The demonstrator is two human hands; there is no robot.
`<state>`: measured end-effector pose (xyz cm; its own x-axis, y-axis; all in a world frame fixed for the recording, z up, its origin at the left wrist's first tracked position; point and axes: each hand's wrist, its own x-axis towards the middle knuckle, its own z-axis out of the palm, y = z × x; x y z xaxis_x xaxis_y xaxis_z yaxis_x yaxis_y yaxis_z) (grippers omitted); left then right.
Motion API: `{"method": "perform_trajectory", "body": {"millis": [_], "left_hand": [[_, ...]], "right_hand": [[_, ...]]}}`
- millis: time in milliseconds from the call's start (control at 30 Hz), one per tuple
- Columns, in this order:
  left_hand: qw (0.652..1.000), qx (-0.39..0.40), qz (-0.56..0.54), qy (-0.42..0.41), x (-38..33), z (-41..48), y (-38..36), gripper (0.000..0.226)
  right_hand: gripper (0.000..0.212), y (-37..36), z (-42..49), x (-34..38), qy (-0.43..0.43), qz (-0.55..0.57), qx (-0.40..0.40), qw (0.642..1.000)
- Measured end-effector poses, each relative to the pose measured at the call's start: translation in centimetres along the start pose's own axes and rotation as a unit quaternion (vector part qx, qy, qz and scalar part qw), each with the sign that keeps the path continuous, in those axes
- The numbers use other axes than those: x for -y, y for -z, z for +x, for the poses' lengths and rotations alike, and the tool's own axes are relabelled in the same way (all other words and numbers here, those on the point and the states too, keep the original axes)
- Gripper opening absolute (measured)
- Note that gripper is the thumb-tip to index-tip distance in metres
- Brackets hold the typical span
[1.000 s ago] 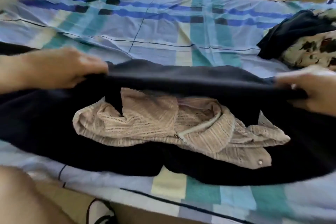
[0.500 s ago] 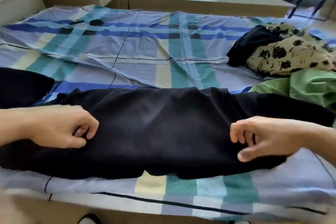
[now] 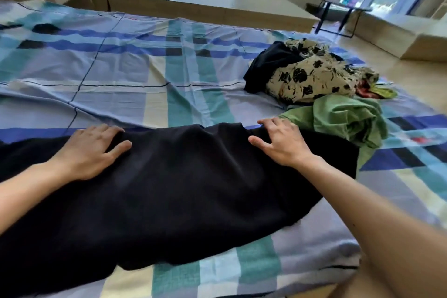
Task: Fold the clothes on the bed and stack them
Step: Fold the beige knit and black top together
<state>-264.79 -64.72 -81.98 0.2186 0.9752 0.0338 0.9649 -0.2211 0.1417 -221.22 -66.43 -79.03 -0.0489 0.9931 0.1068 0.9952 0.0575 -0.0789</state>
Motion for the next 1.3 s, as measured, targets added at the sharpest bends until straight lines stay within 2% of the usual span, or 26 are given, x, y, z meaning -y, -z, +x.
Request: {"method": "perform_trajectory", "body": {"millis": [100, 233, 300, 367, 433, 533, 600, 700, 800, 900, 1000, 1067, 1100, 1133, 1200, 1233, 1300], "left_hand": [[0.999, -0.004, 0.037, 0.013, -0.2, 0.7, 0.1, 0.072], [0.997, -0.008, 0.077, 0.026, -0.1, 1.5, -0.1, 0.057], [0.994, 0.004, 0.103, 0.037, -0.4, 1.8, -0.4, 0.056], [0.99, 0.018, 0.13, 0.05, -0.9, 1.9, -0.7, 0.057], [0.992, -0.019, 0.12, 0.04, -1.9, 1.8, -0.7, 0.058], [0.994, -0.083, 0.049, -0.049, -6.1, 0.7, 0.6, 0.073], [0.987, -0.081, -0.009, -0.137, -10.4, -0.9, 1.3, 0.074], [0.968, -0.014, -0.06, -0.243, -16.4, -3.8, 0.3, 0.073], [0.959, 0.052, -0.013, -0.278, -18.8, -5.7, -2.2, 0.078], [0.958, 0.049, 0.006, -0.282, -18.6, -6.0, -2.7, 0.077], [0.958, 0.056, 0.018, -0.279, -18.3, -6.0, -2.5, 0.077], [0.959, 0.061, 0.02, -0.274, -18.4, -6.2, -2.4, 0.078], [0.961, 0.064, 0.021, -0.27, -18.4, -6.3, -2.4, 0.079], [0.962, 0.063, 0.019, -0.264, -18.5, -6.3, -2.4, 0.08], [0.966, 0.059, 0.016, -0.251, -18.9, -6.4, -2.3, 0.085], [0.968, 0.056, 0.014, -0.244, -19.2, -6.5, -2.3, 0.085], [0.971, 0.049, 0.008, -0.233, -19.7, -6.7, -2.5, 0.084]], "right_hand": [[0.037, 0.1, 1.4, -0.1, 0.012, -0.003, 0.021, 1.0], [0.021, 3.0, 2.3, -3.4, -0.073, 0.133, 0.037, 0.988], [0.012, 3.9, 1.7, -5.8, -0.118, 0.139, 0.019, 0.983], [0.019, 3.9, 1.1, -7.3, -0.147, 0.14, 0.021, 0.979], [0.026, 3.9, 0.5, -8.0, -0.155, 0.153, 0.055, 0.974], [0.03, 4.8, -0.3, -8.7, -0.162, 0.138, 0.098, 0.972], [0.023, 5.5, -0.8, -8.8, -0.167, 0.117, 0.1, 0.974], [0.016, 5.8, -1.2, -8.7, -0.177, 0.095, 0.103, 0.974], [0.015, 6.0, -1.6, -9.0, -0.206, 0.099, 0.085, 0.97], [0.022, 6.1, -2.2, -9.7, -0.25, 0.137, 0.032, 0.958], [0.025, 5.4, -2.6, -9.8, -0.271, 0.237, 0.011, 0.933], [0.023, 5.3, -3.0, -9.6, -0.274, 0.293, 0.057, 0.914], [0.035, 5.6, -3.2, -9.5, -0.273, 0.312, 0.095, 0.905], [0.057, 6.0, -3.5, -9.3, -0.27, 0.319, 0.134, 0.899], [0.091, 6.6, -4.0, -9.0, -0.258, 0.289, 0.19, 0.902], [0.095, 6.6, -4.2, -8.9, -0.248, 0.276, 0.213, 0.904], [0.085, 6.3, -4.3, -9.1, -0.251, 0.27, 0.228, 0.901]]}}
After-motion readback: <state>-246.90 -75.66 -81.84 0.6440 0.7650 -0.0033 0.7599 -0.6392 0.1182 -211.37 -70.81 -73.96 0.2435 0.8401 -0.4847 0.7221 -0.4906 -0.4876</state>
